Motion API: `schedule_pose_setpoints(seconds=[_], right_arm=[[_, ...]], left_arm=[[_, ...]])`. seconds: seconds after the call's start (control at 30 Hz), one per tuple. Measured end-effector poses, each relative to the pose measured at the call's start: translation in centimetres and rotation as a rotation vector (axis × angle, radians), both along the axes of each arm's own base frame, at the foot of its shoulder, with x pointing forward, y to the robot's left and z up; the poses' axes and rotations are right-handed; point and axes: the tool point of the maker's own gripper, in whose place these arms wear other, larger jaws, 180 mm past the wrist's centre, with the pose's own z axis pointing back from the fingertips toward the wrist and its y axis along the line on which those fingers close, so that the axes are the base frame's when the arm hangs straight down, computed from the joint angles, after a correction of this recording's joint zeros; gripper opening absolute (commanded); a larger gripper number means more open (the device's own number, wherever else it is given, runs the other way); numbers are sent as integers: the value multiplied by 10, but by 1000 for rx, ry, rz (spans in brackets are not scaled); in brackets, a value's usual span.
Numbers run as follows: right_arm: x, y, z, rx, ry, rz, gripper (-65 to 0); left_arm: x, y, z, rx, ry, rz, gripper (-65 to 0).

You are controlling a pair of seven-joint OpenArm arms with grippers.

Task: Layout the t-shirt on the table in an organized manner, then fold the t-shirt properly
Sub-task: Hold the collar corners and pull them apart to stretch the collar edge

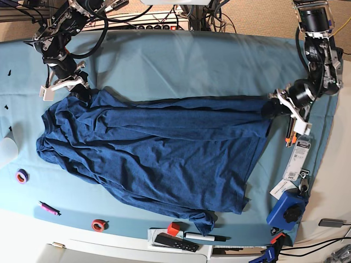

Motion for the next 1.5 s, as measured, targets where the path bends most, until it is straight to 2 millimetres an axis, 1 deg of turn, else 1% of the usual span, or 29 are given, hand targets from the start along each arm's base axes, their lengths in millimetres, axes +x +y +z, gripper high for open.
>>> schedule_pose_setpoints(seconds=[0.07, 0.2, 0.3, 0.4, 0.47, 0.6, 0.7, 0.83, 0.93, 1.0, 1.1, 1.2, 1.27, 1.37, 1.5], right_arm=[[0, 2, 1, 12, -5, 5, -650], [-5, 8, -4, 5, 26, 56, -650], [-9, 10, -2, 12, 20, 65, -650], [-17, 8, 5, -31, 18, 77, -650], [-24, 2, 13, -84, 23, 86, -650], [-32, -14, 36, -207, 10, 113, -650], [-38, -17, 42, -247, 15, 131, -650], [-47, -22, 38, -258, 63, 132, -650], [-54, -35, 40, -268, 69, 88, -650], [-59, -45, 42, -274, 72, 54, -650], [-65, -56, 47, -272, 60, 9, -650], [-69, -58, 50, -249, 51, 1, -650], [-71, -57, 49, -240, 60, 6, -650], [-77, -53, 49, -234, 52, 28, -650], [-91, -52, 42, -240, 93, 42, -650]], left_arm=[[-1, -3, 0, -9, 4, -7, -650], [-5, -3, -3, -5, 17, -9, -650], [-14, -2, -8, -4, 30, -22, -650], [-23, 1, -11, 1, 44, -38, -650], [-24, 4, -11, 8, 47, -38, -650], [-25, 8, -10, 12, 47, -38, -650], [-28, 5, -10, -4, 65, -54, -650], [-35, 3, -10, -3, 65, -77, -650], [-44, 3, -10, 8, 69, -82, -650], [-47, 6, -6, 17, 58, -78, -650], [-44, 10, 6, 35, 16, -71, -650], [-39, 13, 18, 50, -25, -65, -650], [-41, 13, 21, 58, -30, -71, -650], [-52, 10, 18, 64, -16, -83, -650], [-75, 6, 11, 74, 22, -104, -650]])
